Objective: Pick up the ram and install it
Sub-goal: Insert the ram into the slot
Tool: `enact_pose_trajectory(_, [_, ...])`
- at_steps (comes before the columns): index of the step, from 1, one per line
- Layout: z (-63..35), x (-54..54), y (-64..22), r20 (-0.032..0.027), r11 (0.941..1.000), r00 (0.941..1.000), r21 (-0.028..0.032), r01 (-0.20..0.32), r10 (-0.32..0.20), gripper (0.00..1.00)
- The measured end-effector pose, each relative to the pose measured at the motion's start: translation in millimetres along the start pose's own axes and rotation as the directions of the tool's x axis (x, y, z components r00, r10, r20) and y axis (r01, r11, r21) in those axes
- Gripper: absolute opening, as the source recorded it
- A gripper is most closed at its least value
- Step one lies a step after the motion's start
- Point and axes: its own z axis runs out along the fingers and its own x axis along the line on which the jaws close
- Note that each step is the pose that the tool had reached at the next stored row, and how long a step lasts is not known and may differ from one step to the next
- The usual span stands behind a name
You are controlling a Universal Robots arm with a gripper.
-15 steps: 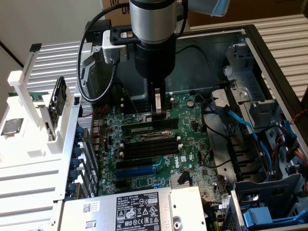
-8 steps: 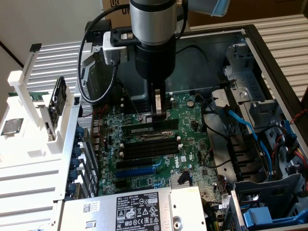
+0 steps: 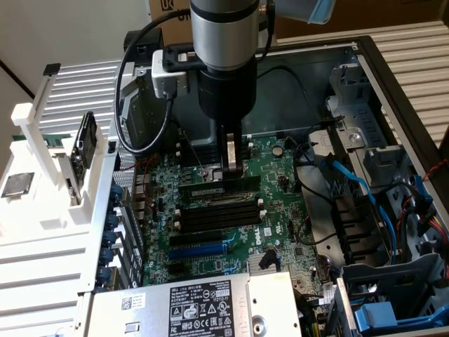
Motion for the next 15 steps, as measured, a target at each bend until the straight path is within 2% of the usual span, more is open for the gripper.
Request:
enact_pose_trajectory(1, [0.7, -0.5, -0.1, -0.0018, 1.0000, 1.0000, -0.0001, 0.000, 0.000, 0.13])
enact_pose_trajectory(2, [1.6, -3.6, -0.5, -0.0078, 1.0000, 1.0000, -0.0001, 0.000, 0.000, 0.13])
enact_pose_trajectory(5, [1.8, -6.8, -0.6, -0.0152, 1.0000, 0.9999, 0.0000, 0.000, 0.000, 0.13])
enact_pose_trajectory(15, [3.6, -3.8, -0.5, -0.0154, 1.0000, 0.9999, -0.0001, 0.003, -0.003, 0.13])
